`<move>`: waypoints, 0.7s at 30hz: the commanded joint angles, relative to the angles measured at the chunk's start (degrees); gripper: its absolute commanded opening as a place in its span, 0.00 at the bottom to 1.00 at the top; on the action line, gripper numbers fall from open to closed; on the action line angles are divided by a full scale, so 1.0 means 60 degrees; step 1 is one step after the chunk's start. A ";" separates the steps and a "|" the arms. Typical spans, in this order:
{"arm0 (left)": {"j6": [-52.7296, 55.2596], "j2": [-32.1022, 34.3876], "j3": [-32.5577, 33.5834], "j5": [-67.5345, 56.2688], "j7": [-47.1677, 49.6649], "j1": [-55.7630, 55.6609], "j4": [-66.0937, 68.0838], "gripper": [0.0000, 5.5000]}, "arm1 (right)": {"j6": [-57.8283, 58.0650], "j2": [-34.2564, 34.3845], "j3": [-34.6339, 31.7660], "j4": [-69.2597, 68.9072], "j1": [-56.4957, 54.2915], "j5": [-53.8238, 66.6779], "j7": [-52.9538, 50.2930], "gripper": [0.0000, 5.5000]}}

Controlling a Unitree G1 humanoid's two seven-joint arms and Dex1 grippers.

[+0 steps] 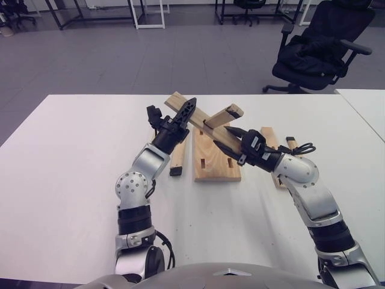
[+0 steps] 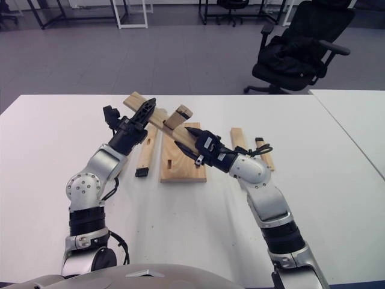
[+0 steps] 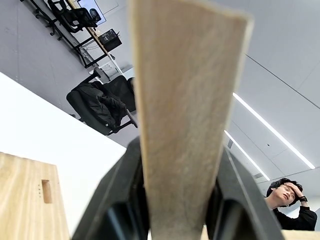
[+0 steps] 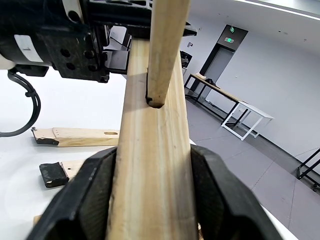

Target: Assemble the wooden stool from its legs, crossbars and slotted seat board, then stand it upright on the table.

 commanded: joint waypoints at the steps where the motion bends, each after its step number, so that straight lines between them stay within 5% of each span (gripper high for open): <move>1: -0.0130 0.0028 -0.0066 0.0071 0.0183 0.0159 -0.0194 0.20 | 0.0056 -0.0181 0.0080 -0.0142 0.0072 0.0050 0.0253 0.38; 9: -0.1754 0.0520 0.0383 0.2285 0.1696 0.1582 -0.2445 0.19 | 0.0123 -0.0831 -0.0222 0.0057 0.0685 -0.0444 0.0081 0.71; 21: -0.2851 -0.0298 -0.1174 0.3870 0.3189 0.3189 -0.3178 0.19 | -0.1013 -0.0868 0.0669 0.3312 0.0103 -0.4399 -0.2655 0.72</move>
